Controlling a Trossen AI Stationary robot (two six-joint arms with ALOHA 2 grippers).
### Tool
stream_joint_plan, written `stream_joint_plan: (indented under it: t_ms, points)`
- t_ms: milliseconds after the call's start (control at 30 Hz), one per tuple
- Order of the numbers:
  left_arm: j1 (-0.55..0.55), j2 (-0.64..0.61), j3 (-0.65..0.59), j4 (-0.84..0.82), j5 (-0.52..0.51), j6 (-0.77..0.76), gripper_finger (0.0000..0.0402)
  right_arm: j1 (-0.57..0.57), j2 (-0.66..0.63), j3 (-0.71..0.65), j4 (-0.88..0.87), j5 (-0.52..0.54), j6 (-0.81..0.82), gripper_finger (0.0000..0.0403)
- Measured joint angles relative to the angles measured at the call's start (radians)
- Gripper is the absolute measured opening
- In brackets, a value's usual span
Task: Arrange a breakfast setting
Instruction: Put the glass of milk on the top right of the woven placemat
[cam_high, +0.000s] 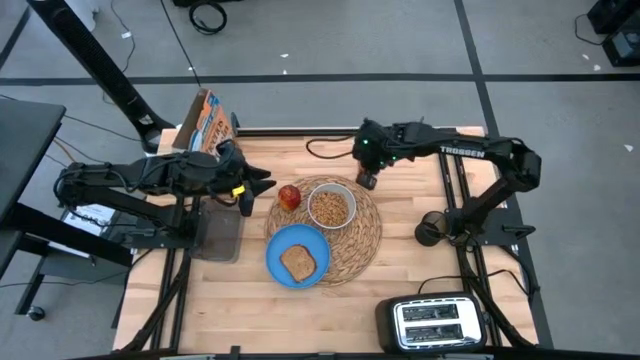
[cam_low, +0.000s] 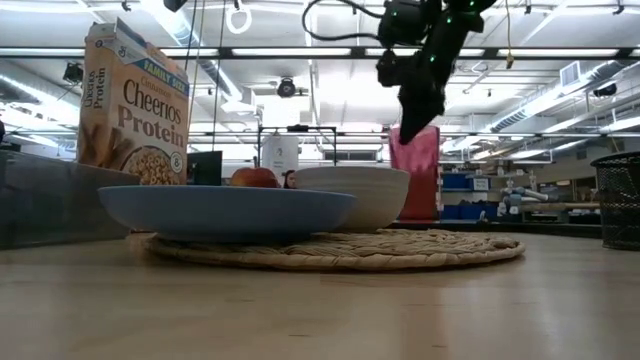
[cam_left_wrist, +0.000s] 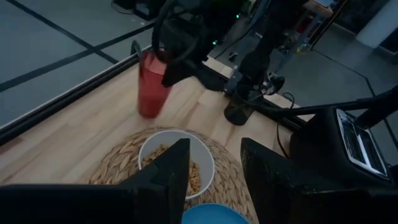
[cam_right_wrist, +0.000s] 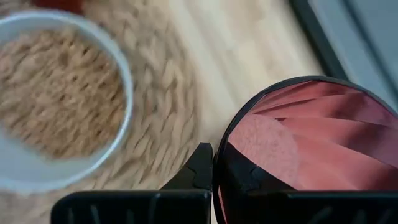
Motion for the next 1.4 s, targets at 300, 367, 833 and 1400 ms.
stream_joint_plan:
  t_ms: [300,367,833,1400]
  points:
    - [-0.033,0.0,0.0,-0.003,0.003,-0.008,0.0151,-0.013,0.052,-0.006,0.034,0.022,-0.007,0.0014]
    - [-0.046,0.0,0.0,-0.002,0.003,-0.008,0.0151,-0.012,0.053,-0.009,0.037,0.021,-0.011,0.0014]
    - [-0.08,-0.002,0.0,0.018,0.004,-0.029,0.0151,-0.011,0.053,-0.007,0.086,0.019,-0.029,0.003]
    - [-0.089,-0.029,0.0,0.233,0.004,0.045,0.0151,-0.011,0.053,-0.007,0.07,0.028,-0.081,0.0038]
